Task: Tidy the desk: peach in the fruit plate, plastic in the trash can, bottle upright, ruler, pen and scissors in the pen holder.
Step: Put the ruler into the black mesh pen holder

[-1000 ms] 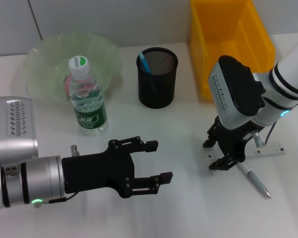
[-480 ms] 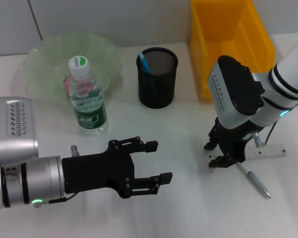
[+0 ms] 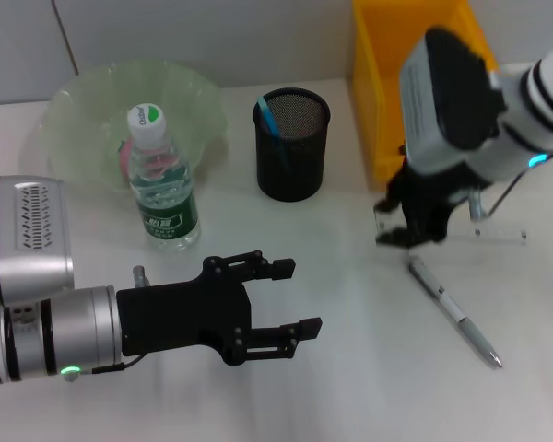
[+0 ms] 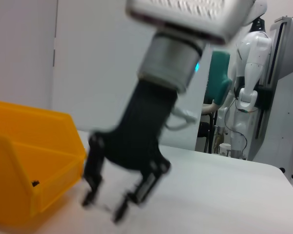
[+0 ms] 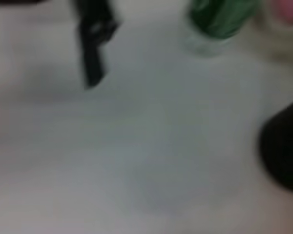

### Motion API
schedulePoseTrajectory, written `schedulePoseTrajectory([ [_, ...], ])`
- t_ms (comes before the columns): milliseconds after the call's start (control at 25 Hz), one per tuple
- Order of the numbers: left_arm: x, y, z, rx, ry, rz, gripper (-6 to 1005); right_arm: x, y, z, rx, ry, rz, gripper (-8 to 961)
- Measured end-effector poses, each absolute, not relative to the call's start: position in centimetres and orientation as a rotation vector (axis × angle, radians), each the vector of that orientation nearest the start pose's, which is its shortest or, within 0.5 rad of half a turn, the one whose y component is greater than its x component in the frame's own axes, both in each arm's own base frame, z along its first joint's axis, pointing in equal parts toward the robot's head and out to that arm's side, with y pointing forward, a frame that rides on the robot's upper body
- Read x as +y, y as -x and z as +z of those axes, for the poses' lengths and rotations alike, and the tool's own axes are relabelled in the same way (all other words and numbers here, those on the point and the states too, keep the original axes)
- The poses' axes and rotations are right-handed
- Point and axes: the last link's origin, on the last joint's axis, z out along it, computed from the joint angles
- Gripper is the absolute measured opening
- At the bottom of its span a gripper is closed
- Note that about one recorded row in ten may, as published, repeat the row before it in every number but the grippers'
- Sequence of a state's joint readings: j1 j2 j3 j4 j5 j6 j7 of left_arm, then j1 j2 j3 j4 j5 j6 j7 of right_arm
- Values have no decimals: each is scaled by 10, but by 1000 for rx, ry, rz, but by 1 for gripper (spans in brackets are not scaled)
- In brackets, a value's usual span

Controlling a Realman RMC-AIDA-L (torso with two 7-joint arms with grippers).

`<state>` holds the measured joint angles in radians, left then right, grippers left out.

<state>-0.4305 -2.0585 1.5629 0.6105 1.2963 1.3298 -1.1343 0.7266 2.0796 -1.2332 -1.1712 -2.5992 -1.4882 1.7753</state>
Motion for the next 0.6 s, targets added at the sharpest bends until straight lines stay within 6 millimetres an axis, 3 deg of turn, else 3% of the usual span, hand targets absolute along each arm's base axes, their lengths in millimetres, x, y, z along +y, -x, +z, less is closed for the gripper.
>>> schedulePoseTrajectory([
  [80,291,220,-81,-315,2899,-831,785,391,-163,17,11,2776,-482,386],
  [200,291,220,-81,-312,2899,-830,785,398,-125,58,76,2621,-161,386],
  [240,291,220,-81,-312,2899,-830,785,398,-125,58,76,2621,-161,386],
  [280,290,220,-81,-311,2901,-829,785,398,-114,71,61,2568,-47,386],
  [600,290,220,-82,-309,2904,-827,785,400,-95,95,18,2419,290,386],
])
